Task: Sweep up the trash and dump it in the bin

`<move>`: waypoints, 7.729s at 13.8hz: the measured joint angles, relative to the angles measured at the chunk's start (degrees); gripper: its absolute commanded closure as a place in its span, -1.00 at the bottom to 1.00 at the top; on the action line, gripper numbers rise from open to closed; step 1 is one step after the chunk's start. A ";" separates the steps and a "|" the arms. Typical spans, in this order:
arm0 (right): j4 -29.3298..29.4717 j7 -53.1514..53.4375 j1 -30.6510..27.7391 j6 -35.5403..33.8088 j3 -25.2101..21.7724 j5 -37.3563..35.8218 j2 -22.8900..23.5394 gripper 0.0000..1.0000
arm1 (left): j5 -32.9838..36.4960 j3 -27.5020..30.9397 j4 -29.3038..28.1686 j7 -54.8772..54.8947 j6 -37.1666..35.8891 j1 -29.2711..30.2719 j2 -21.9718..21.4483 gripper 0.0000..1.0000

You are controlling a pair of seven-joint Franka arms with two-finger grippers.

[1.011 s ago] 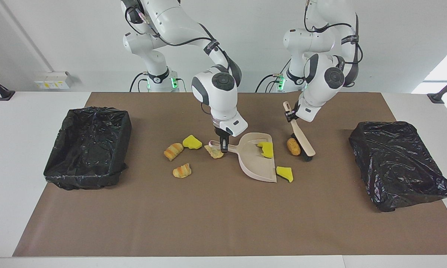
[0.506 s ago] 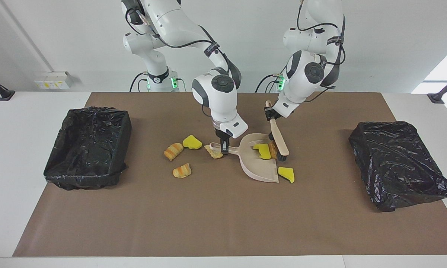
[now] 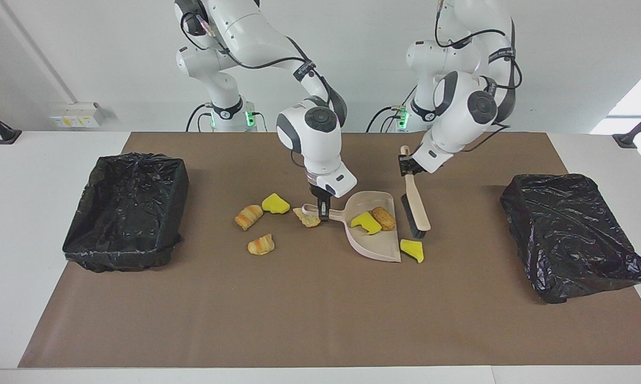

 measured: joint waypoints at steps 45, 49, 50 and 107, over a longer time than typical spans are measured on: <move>9.60 -22.49 -23.14 -22.22 0.18 10.66 -7.32 1.00 | 1.86 -2.38 4.38 -15.34 -5.20 -14.26 0.89 1.00; 10.57 -32.22 -31.51 -26.15 -0.11 8.95 -9.96 1.00 | 0.90 -2.53 -0.52 -26.96 3.95 -25.66 1.11 1.00; 10.58 -35.12 -34.22 -27.27 -0.16 8.08 -10.78 1.00 | 0.89 -2.56 -1.64 -28.61 5.66 -27.60 1.26 1.00; 2.15 18.99 -26.02 -37.80 2.84 -5.94 -26.35 1.00 | 10.97 0.37 26.02 6.49 -21.48 11.57 -6.25 -1.00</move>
